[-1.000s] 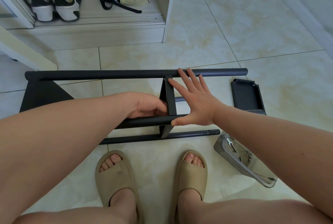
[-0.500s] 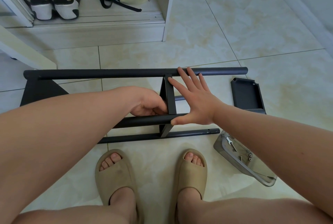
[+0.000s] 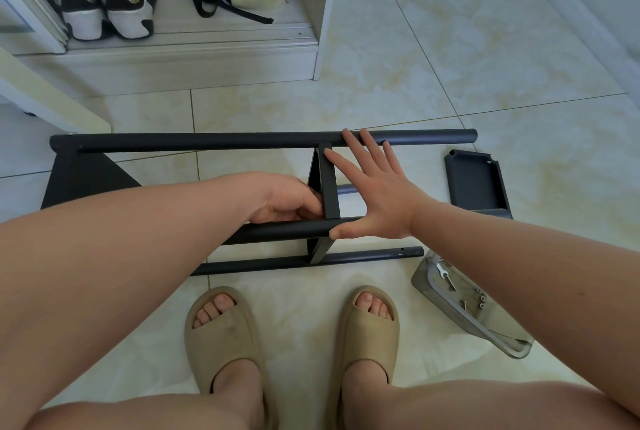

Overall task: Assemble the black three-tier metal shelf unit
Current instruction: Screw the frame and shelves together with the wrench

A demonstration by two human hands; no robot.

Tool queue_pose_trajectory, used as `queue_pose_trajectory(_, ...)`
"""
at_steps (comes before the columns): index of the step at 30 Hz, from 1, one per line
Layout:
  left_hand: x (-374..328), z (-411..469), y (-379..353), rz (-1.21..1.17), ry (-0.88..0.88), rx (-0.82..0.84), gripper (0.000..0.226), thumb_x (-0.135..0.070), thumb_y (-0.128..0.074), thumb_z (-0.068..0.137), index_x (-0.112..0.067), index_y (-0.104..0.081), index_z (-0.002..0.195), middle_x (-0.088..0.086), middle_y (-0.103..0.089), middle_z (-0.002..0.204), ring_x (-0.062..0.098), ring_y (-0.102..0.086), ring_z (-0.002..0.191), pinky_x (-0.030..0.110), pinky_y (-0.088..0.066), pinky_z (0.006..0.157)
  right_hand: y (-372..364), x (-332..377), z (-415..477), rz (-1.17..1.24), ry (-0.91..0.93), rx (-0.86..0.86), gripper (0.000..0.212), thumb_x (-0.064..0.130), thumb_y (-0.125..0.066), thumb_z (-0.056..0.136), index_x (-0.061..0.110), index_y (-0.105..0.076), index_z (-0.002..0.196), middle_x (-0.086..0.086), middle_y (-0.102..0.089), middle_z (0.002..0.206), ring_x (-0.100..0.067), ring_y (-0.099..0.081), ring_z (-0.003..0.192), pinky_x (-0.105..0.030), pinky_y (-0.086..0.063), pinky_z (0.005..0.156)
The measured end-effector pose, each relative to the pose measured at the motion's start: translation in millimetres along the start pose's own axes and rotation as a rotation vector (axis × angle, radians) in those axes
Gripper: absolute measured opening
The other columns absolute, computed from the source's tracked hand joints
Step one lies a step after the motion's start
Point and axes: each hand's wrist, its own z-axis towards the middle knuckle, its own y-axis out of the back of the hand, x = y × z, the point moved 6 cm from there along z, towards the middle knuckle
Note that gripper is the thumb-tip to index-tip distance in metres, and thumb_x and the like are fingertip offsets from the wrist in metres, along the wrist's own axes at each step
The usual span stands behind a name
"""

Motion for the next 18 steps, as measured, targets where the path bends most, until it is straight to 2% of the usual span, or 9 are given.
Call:
queue_pose_trajectory(3,5.0,-1.6,0.1,0.027,0.049,0.019,0.014,-0.01,-0.057,0.095,-0.01,-0.071,0.094,0.004,-0.074,0.083,0.02,-0.065,0.085,0.033,-0.05,0.09,0.8,0.0,-0.3,-0.001,-0.001,0.002,0.122,0.097,-0.038,0.065,0.036,0.008,0.161,0.002,0.028,0.165,-0.024,0.032,0.15,-0.054,0.013,0.123)
queue_pose_trajectory(5,4.6,-0.9,1.5,0.029,0.053,0.019,0.014,-0.008,-0.057,0.095,-0.008,-0.071,0.098,0.006,-0.074,0.085,0.02,-0.066,0.086,0.033,-0.05,0.092,0.9,0.3,-0.6,0.0,-0.001,0.003,0.123,0.097,-0.037,0.064,0.036,0.008,0.161,0.002,0.028,0.165,-0.024,0.032,0.15,-0.054,0.014,0.123)
queue_pose_trajectory(11,-2.4,-0.7,0.7,0.012,0.003,0.015,0.018,0.005,-0.053,0.093,-0.004,-0.068,0.096,0.007,-0.073,0.078,0.016,-0.069,0.072,0.026,-0.054,0.076,0.1,0.5,-0.7,-0.001,0.002,0.002,0.123,0.097,-0.038,0.064,0.036,0.008,0.161,0.002,0.028,0.165,-0.025,0.032,0.15,-0.055,0.013,0.123)
queue_pose_trajectory(18,-3.3,-0.6,0.7,0.006,-0.024,0.003,0.018,0.008,-0.052,0.092,-0.003,-0.066,0.096,0.009,-0.071,0.078,0.017,-0.069,0.071,0.026,-0.055,0.074,0.1,0.4,-0.8,0.002,0.0,0.006,0.123,0.097,-0.038,0.064,0.036,0.008,0.161,0.002,0.028,0.165,-0.024,0.033,0.149,-0.055,0.013,0.123)
